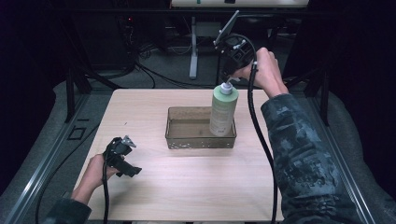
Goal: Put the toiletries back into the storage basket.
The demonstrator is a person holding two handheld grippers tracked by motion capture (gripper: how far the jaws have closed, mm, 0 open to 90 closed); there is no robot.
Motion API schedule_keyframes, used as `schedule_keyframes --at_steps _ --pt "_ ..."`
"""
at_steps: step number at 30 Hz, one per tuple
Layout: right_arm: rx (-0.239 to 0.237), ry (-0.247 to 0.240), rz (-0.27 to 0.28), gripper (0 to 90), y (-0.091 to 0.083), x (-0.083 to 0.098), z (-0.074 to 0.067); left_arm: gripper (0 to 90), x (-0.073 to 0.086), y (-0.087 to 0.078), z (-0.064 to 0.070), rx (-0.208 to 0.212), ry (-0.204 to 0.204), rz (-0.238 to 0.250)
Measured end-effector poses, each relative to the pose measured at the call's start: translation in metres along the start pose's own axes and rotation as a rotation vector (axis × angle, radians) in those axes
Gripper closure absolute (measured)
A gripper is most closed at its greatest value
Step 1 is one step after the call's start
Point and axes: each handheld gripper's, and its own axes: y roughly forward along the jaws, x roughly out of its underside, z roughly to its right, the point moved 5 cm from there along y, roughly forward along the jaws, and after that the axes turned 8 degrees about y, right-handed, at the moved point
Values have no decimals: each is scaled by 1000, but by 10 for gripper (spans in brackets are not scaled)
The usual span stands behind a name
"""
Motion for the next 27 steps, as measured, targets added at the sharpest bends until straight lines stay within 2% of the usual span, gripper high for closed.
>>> schedule_keyframes --at_steps 5,14,27 --pt "10 -7 -1 633 3 1 0 1 0 0 0 2 2 -2" --pt "6 1 -30 633 22 12 3 2 0 1 0 2 1 -3" --pt "-5 17 -36 632 43 25 5 1 0 1 0 1 3 -5"
